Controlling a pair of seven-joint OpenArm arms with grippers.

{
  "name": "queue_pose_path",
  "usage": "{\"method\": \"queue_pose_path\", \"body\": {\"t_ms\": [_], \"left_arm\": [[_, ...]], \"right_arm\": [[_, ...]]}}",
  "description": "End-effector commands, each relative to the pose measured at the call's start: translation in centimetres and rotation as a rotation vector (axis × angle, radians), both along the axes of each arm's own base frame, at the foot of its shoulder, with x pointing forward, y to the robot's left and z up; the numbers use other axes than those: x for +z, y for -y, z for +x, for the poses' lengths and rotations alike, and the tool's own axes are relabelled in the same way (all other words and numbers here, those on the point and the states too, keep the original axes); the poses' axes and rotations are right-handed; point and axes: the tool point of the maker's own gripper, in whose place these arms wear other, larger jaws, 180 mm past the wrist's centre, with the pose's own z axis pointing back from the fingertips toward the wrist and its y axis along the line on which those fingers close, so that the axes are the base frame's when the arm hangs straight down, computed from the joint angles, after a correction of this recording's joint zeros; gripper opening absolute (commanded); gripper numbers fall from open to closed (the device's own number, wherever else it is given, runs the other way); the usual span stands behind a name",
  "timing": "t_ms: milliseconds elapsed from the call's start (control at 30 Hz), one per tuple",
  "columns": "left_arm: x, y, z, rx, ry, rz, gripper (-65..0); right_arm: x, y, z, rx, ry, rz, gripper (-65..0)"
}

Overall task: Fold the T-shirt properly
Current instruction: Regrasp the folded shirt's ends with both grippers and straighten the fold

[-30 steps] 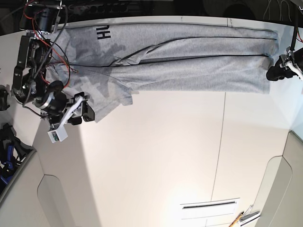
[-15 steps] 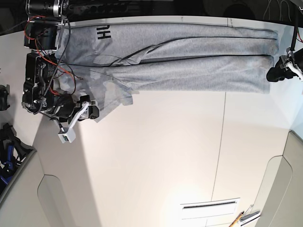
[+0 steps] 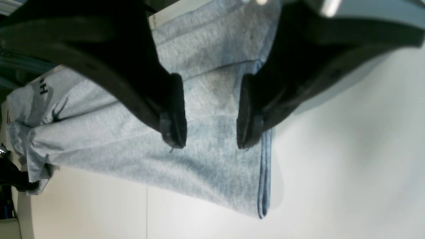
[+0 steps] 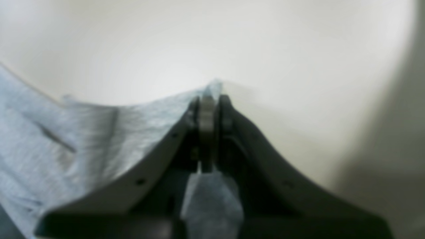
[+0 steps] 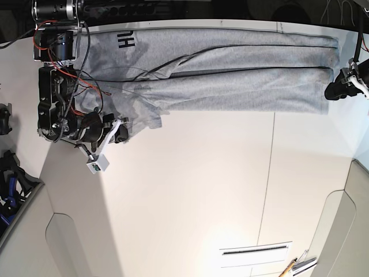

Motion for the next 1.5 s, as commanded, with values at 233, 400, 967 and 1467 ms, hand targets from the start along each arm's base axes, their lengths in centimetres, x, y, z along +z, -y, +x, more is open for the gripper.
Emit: {"method": "queue_pose_path", "body": {"t_ms": [233, 400, 967, 1467], "left_arm": [[1.7, -0.7, 1.1, -0.009, 0.052, 0.022, -36.6], [1.7, -0.7, 1.1, -0.009, 0.052, 0.022, -36.6], [2.1, -0.8, 1.6, 0.007, 0.084, 0.02, -36.6], [2.0, -4.9, -0.2, 0.087, 0.055, 0.157, -24.8]], "right_arm": [[5.7, -3.3, -0.7, 0.058, 0.177, 0.053, -65.0], [8.4, -6.4, -5.5, 0.093, 0.235, 0.087, -65.0], [5.6, -7.7, -18.6, 0.091, 0.019, 0.145, -40.7], [8.8, -4.8, -15.5, 0.041, 0.197, 0.044, -32.5]]}}
